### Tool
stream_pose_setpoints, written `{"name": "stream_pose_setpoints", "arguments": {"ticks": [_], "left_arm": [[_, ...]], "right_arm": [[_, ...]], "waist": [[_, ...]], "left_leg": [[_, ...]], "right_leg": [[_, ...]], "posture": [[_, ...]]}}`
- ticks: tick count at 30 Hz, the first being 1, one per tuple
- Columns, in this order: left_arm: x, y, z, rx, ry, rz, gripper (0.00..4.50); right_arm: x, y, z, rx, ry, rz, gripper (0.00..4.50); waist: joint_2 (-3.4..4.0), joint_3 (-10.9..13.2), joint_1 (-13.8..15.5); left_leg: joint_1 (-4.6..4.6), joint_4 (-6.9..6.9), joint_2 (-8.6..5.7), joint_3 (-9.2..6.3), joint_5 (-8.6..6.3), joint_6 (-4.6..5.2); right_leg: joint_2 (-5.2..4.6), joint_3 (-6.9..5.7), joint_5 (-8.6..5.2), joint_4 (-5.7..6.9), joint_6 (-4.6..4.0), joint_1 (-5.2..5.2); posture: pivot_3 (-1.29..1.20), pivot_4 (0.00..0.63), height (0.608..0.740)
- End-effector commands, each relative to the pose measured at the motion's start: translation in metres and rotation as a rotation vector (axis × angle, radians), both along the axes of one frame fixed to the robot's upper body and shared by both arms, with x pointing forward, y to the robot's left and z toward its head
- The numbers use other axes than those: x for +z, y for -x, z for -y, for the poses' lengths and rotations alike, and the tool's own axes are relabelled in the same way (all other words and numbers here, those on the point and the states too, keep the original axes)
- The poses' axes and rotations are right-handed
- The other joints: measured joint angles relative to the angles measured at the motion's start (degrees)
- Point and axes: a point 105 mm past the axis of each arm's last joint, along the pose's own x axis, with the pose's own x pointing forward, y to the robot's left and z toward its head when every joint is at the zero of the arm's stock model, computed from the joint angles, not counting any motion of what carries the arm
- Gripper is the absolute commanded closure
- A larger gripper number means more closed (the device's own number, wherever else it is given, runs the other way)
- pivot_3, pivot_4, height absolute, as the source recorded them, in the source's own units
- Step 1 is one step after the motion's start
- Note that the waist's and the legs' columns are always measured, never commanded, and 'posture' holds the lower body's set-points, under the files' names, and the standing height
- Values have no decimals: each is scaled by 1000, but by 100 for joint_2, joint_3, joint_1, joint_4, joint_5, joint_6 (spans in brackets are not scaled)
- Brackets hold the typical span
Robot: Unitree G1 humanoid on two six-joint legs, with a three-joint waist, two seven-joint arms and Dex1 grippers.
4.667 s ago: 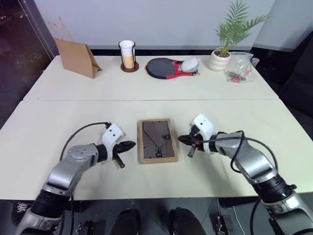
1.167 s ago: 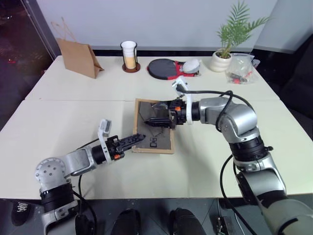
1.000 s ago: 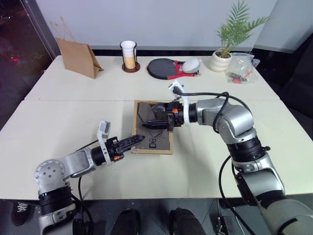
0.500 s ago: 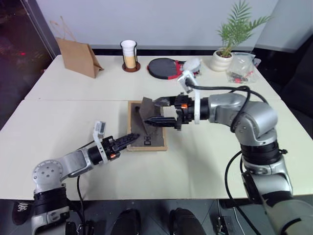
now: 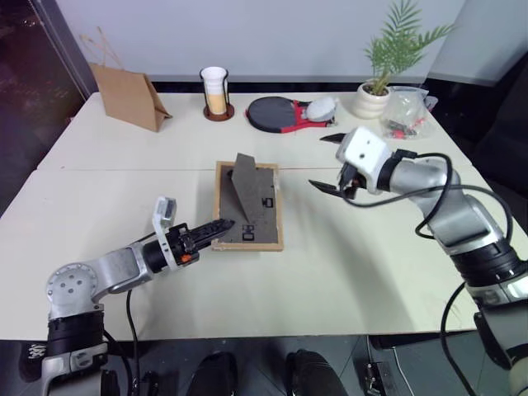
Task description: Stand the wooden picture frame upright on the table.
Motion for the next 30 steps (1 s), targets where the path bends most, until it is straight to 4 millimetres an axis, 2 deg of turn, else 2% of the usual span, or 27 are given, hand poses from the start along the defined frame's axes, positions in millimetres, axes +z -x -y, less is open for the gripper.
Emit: {"name": "stream_pose_setpoints", "arguments": {"ticks": [1, 7, 12, 13, 14, 18, 19, 21, 25, 28, 30], "left_arm": [[18, 6, 7, -35, 50, 50, 3473], [23, 8, 13, -41, 59, 37, 3473], [24, 13, 14, -37, 59, 30, 3473], [23, 14, 14, -35, 59, 28, 3473], [23, 16, 14, -33, 58, 26, 3473], [22, 18, 15, -26, 52, 26, 3473], [21, 18, 15, -24, 48, 26, 3473], [22, 16, 14, -13, 39, 26, 3473], [24, 8, 5, 37, -41, 68, 1510], [29, 0, -16, 100, -240, 208, 22], [36, -4, -33, 120, -390, 325, 22]], "right_arm": [[-3, 13, -28, 236, 141, 312, 50], [-20, 18, -53, 405, 142, 448, 50], [-20, 11, -66, 435, 131, 501, 50], [-21, 8, -68, 437, 140, 504, 548], [-21, 7, -69, 439, 142, 508, 837], [-20, 5, -72, 451, 139, 518, 2839], [-19, 5, -72, 457, 140, 521, 3186], [-19, 5, -74, 466, 138, 526, 3349], [-18, 6, -75, 470, 103, 499, 3388], [-20, 3, -71, 448, 56, 406, 3388], [-28, 3, -67, 451, 32, 295, 3388]], "waist": [[-3, 2, 1], [-7, 5, 23], [-8, 6, 20], [-8, 5, 22], [-8, 6, 22], [-8, 6, 24], [-8, 6, 23], [-8, 6, 25], [-11, 7, 25], [-11, 8, 1], [-13, 9, 0]], "left_leg": [[0, 0, 1, 0, 4, -6], [1, 8, 2, -1, 33, -55], [3, 10, 1, -1, 34, -56], [4, 10, 2, -2, 35, -57], [4, 9, 2, -2, 35, -58], [4, 9, 2, -2, 35, -58], [4, 9, 2, -2, 35, -58], [5, 11, 2, -3, 35, -57], [17, 11, 1, -8, 34, -56], [18, 11, 1, -8, 34, -55], [18, 9, 1, -8, 34, -55]], "right_leg": [[2, 1, 0, 7, 1, -4], [10, 7, 0, 27, 1, -9], [9, 7, 0, 29, 1, -5], [9, 7, 0, 28, 1, -5], [9, 7, 0, 29, 1, -5], [9, 7, 0, 28, 1, -3], [8, 7, 0, 28, 1, -4], [9, 6, 0, 27, 1, -1], [11, 3, -1, 25, 0, 15], [30, 3, 0, 26, 1, 16], [43, 3, -1, 25, 1, 16]], "posture": [[0, 150, 740], [0, 150, 740], [0, 150, 740], [0, 150, 740], [0, 150, 740], [0, 150, 740], [0, 150, 740], [0, 150, 740], [0, 150, 740], [0, 150, 740], [0, 150, 740]]}}
